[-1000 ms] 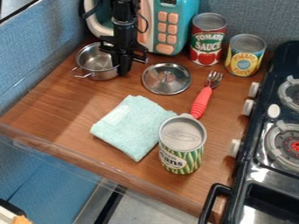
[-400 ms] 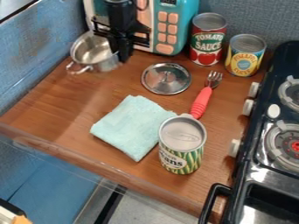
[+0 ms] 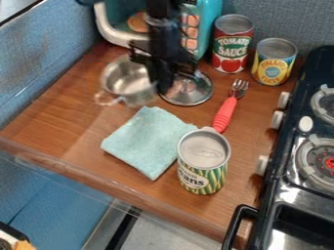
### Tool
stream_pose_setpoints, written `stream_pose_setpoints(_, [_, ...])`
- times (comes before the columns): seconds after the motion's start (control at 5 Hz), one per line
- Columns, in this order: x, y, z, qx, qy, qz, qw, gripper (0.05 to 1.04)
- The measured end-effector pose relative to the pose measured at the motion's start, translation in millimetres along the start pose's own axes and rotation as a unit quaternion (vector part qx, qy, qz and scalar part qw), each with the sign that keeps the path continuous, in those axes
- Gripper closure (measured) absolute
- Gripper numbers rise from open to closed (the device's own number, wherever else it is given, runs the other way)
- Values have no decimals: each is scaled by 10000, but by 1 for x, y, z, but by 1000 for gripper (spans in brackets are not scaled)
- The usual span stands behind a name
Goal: Put the silver pot on the blue clothe
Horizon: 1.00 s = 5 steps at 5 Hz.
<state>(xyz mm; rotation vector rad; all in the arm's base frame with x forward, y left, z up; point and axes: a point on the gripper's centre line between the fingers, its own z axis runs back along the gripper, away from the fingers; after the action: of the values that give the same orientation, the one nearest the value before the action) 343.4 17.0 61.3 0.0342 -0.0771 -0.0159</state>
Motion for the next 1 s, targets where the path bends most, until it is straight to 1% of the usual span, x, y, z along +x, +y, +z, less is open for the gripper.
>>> stream_pose_setpoints(0.2, [-13, -29, -17, -40, 194, -206, 9996, 1010])
stream_pose_setpoints(0.4, [-21, -42, -34, -55, 472, -278, 9985, 1010])
stream_pose_setpoints(0.6, [-27, -44, -45, -84, 737, -65, 9972, 1010])
stream_pose_setpoints(0.8, [-29, -40, -47, -113, 820, 151, 9965, 975])
stream_pose_setpoints(1.0, [-36, -33, -52, -134, 903, 415, 9950, 788])
